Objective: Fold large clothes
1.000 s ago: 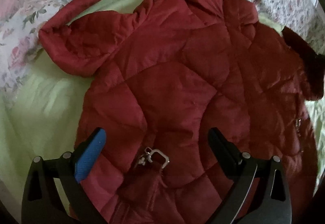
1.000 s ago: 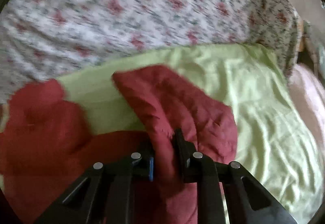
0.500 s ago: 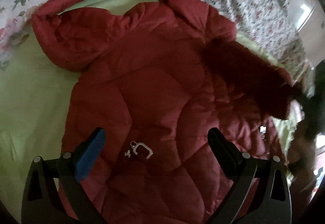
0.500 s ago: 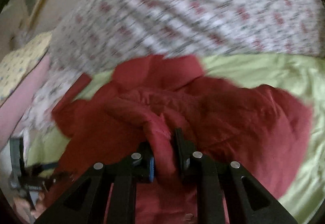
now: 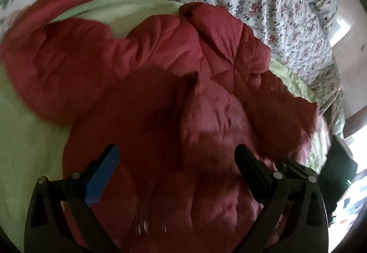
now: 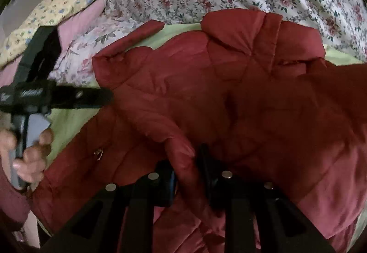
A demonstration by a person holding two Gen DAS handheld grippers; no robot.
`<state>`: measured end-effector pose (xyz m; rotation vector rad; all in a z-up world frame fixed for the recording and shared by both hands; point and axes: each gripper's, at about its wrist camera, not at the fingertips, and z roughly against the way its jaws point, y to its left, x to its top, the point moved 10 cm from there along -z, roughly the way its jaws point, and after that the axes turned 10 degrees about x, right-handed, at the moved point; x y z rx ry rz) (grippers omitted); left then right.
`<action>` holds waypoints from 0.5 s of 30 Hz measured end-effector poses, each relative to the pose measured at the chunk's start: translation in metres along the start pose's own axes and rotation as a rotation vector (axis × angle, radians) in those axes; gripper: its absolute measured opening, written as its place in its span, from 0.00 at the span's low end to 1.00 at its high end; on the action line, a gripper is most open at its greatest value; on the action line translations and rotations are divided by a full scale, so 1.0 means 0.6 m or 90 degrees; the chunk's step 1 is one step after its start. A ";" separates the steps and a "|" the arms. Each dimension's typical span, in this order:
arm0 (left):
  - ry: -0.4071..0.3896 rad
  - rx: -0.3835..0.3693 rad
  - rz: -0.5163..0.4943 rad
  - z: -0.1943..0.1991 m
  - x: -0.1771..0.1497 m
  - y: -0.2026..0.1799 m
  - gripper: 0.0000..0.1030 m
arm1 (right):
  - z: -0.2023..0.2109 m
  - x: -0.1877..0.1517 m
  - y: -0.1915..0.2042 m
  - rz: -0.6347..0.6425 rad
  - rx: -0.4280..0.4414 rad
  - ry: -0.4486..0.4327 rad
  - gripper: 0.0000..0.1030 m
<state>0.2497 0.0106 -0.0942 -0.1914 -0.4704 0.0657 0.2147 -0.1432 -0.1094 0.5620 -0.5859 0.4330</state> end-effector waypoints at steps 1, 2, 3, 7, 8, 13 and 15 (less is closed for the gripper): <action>0.001 0.018 -0.010 -0.012 0.007 -0.003 0.91 | 0.000 -0.001 -0.002 -0.005 0.001 0.000 0.22; 0.006 0.033 -0.026 -0.029 0.013 -0.009 0.77 | 0.001 -0.001 -0.004 -0.008 0.001 -0.001 0.22; 0.011 0.033 -0.035 -0.035 0.013 -0.010 0.70 | 0.003 -0.002 -0.006 -0.011 0.002 -0.001 0.22; 0.025 0.007 -0.053 -0.057 0.012 -0.026 0.24 | 0.008 -0.010 -0.006 -0.020 0.003 0.008 0.36; 0.010 0.024 -0.060 -0.053 0.013 -0.019 0.19 | 0.013 -0.013 -0.006 -0.026 0.006 0.011 0.46; -0.039 0.093 -0.076 -0.024 0.022 0.025 0.13 | 0.069 -0.027 -0.033 -0.061 -0.024 -0.012 0.53; -0.050 0.105 -0.065 -0.016 0.026 0.044 0.12 | 0.108 -0.017 -0.057 -0.085 -0.046 -0.057 0.54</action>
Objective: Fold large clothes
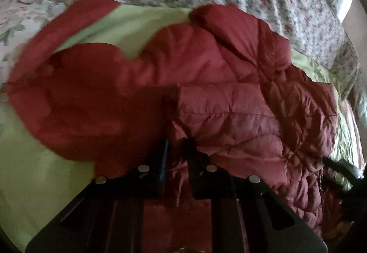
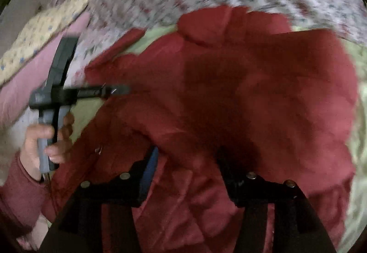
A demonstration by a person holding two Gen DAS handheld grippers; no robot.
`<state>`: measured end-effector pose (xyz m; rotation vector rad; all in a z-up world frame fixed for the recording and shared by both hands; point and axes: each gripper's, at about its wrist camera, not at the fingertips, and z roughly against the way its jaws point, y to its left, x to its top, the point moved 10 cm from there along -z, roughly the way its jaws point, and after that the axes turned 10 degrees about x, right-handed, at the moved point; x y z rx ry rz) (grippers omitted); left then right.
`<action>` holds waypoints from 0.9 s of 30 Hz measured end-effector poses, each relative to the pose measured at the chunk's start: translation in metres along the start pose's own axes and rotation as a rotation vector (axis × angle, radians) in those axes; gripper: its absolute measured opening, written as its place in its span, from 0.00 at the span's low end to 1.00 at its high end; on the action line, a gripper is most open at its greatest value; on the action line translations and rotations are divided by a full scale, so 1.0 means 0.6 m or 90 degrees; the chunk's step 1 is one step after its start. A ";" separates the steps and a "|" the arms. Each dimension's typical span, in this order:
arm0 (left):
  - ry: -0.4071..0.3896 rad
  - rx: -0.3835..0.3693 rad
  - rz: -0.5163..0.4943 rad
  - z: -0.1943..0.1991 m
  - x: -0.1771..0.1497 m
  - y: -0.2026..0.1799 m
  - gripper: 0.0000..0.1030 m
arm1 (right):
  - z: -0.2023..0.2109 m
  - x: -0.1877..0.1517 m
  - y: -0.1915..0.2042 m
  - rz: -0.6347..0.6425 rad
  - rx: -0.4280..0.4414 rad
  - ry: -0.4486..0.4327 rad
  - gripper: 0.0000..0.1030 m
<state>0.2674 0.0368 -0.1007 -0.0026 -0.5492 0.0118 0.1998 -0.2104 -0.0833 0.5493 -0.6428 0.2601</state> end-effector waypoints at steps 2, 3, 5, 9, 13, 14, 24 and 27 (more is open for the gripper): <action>-0.007 0.010 0.021 0.003 0.005 0.024 0.10 | 0.029 0.024 -0.036 -0.016 -0.060 -0.044 0.57; -0.009 0.010 0.028 0.003 0.007 0.029 0.10 | 0.036 0.033 -0.049 -0.023 -0.078 -0.059 0.60; -0.006 0.006 0.030 -0.003 0.005 0.029 0.11 | 0.043 0.050 -0.081 -0.036 -0.113 -0.081 0.63; -0.012 0.023 0.021 0.002 -0.006 0.032 0.11 | 0.008 0.056 -0.135 -0.059 -0.158 -0.064 0.64; -0.062 0.010 0.040 0.058 0.002 0.037 0.11 | -0.045 0.028 -0.166 -0.088 -0.168 -0.014 0.64; -0.080 -0.001 0.034 0.077 0.006 0.029 0.11 | -0.048 0.027 -0.167 -0.082 -0.175 -0.015 0.64; -0.037 -0.018 -0.062 0.007 -0.002 -0.099 0.18 | -0.051 0.029 -0.166 -0.076 -0.190 -0.012 0.67; -0.010 -0.003 -0.065 -0.035 -0.024 -0.091 0.18 | -0.047 0.030 -0.166 -0.082 -0.184 -0.011 0.67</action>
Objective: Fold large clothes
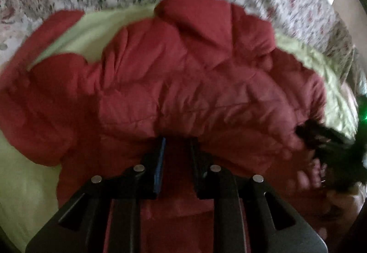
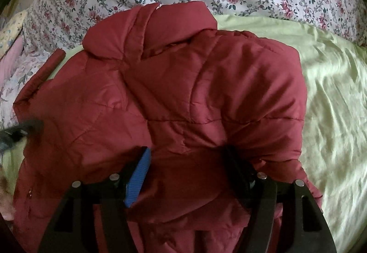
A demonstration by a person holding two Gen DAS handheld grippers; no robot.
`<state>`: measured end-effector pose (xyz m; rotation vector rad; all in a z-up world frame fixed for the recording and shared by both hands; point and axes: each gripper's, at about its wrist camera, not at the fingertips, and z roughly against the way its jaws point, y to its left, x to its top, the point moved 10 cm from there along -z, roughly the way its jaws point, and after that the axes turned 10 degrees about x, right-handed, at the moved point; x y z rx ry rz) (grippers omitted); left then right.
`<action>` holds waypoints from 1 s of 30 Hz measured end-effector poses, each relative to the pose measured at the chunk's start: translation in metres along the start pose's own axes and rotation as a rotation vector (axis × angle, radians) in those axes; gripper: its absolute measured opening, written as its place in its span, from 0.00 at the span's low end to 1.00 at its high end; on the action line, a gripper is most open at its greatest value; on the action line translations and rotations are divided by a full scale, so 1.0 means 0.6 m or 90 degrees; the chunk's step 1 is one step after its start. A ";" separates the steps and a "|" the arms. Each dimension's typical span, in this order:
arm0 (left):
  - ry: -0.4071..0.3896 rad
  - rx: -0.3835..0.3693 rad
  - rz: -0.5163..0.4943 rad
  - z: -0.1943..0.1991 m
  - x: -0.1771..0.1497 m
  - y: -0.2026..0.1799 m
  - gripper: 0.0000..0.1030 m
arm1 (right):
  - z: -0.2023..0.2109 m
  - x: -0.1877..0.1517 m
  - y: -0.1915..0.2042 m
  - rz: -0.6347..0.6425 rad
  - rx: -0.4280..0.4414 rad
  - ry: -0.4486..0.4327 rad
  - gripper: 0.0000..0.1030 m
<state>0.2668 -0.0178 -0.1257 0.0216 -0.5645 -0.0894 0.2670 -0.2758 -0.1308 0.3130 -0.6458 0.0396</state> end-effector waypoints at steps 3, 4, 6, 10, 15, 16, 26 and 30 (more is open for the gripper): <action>0.009 -0.019 0.019 -0.009 -0.010 0.008 0.18 | 0.020 0.002 0.003 -0.010 0.011 -0.006 0.66; 0.009 -0.020 0.018 -0.008 -0.012 0.009 0.18 | 0.031 0.005 0.004 -0.014 0.015 -0.015 0.66; 0.007 -0.021 0.019 -0.005 -0.015 0.011 0.18 | 0.047 0.010 0.000 -0.019 0.008 -0.033 0.66; 0.006 -0.020 0.024 -0.010 -0.019 0.013 0.18 | 0.022 -0.011 -0.022 -0.024 -0.012 0.003 0.66; -0.004 0.011 0.016 -0.015 -0.020 0.010 0.18 | 0.006 -0.011 -0.018 0.017 -0.053 0.011 0.68; -0.004 0.013 0.015 -0.013 -0.019 0.010 0.18 | 0.006 -0.011 -0.018 0.019 -0.052 0.009 0.69; -0.016 0.014 0.020 0.019 -0.012 0.022 0.23 | 0.052 -0.009 -0.008 -0.032 0.015 -0.017 0.69; -0.045 0.053 0.045 0.045 -0.006 0.058 0.49 | 0.095 -0.010 0.012 -0.055 0.060 -0.039 0.69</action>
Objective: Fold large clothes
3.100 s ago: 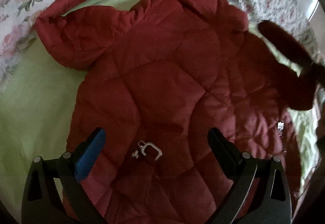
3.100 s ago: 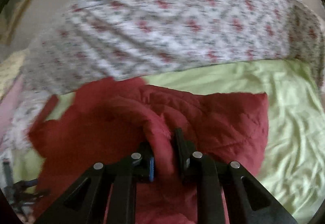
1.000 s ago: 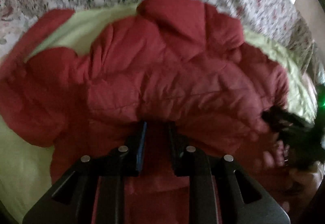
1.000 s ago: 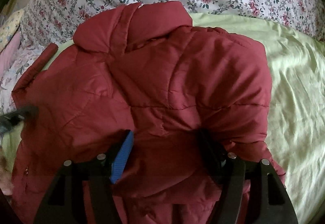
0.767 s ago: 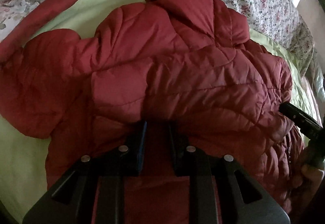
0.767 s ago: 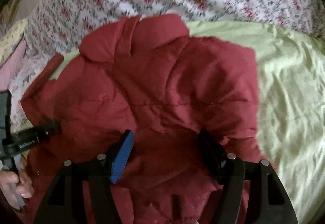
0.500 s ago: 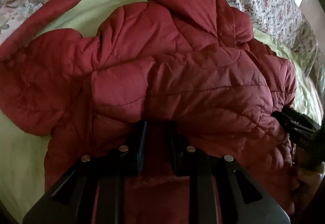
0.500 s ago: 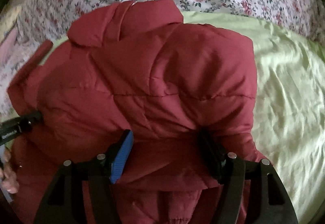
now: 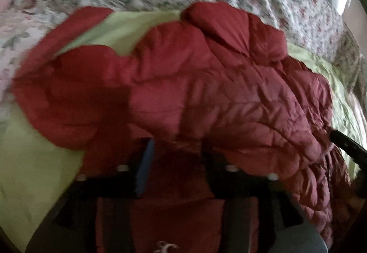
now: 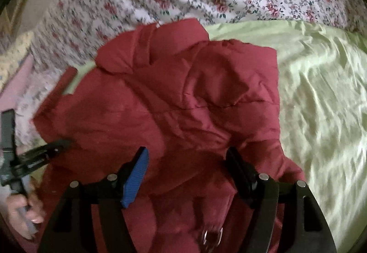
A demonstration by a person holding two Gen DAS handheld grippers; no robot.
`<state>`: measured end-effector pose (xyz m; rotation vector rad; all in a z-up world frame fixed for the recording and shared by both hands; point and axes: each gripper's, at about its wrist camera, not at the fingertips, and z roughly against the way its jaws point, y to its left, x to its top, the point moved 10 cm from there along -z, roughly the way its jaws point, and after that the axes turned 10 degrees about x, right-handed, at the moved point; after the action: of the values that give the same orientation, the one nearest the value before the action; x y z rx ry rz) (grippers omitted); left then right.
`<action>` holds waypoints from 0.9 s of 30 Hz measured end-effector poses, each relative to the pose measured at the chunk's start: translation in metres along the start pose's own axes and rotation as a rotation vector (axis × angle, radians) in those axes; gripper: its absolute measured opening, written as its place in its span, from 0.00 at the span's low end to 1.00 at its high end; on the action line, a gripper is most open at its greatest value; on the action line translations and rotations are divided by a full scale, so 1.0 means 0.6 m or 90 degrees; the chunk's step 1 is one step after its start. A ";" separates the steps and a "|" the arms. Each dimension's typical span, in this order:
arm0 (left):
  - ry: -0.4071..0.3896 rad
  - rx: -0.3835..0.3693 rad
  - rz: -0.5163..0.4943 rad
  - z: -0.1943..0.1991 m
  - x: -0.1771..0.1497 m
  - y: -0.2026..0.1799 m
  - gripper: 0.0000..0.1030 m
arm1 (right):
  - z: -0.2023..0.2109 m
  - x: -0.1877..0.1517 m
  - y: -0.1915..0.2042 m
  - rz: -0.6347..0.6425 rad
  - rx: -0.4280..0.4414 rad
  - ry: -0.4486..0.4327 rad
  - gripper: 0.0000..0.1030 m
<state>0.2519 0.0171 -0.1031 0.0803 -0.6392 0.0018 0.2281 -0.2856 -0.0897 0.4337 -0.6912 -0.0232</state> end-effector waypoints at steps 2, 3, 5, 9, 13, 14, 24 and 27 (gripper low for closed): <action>-0.012 0.025 0.007 0.008 0.006 0.022 0.50 | 0.009 -0.007 0.013 -0.002 0.018 0.002 0.69; -0.011 0.031 0.009 0.008 0.008 0.031 0.50 | 0.011 -0.010 0.018 0.000 0.022 0.003 0.69; -0.006 0.039 0.013 0.005 0.011 0.044 0.51 | 0.011 -0.019 0.026 0.005 0.025 0.013 0.69; 0.003 0.051 0.021 0.000 0.013 0.065 0.51 | 0.000 -0.030 0.033 0.005 0.028 0.026 0.69; 0.004 0.050 0.021 -0.001 0.014 0.069 0.51 | -0.007 -0.031 0.039 0.018 0.018 0.030 0.69; 0.003 0.052 0.021 -0.001 0.014 0.069 0.51 | -0.009 -0.029 0.041 0.020 0.019 0.031 0.69; 0.024 0.064 -0.009 -0.032 -0.002 0.042 0.51 | -0.046 -0.014 0.039 0.047 -0.010 0.032 0.69; 0.022 0.063 -0.007 -0.036 -0.005 0.042 0.54 | -0.066 -0.017 0.031 0.048 -0.019 0.041 0.69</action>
<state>0.2617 0.0437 -0.1200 0.1789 -0.6034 0.0248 0.2422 -0.2518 -0.1157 0.3777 -0.6429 0.0520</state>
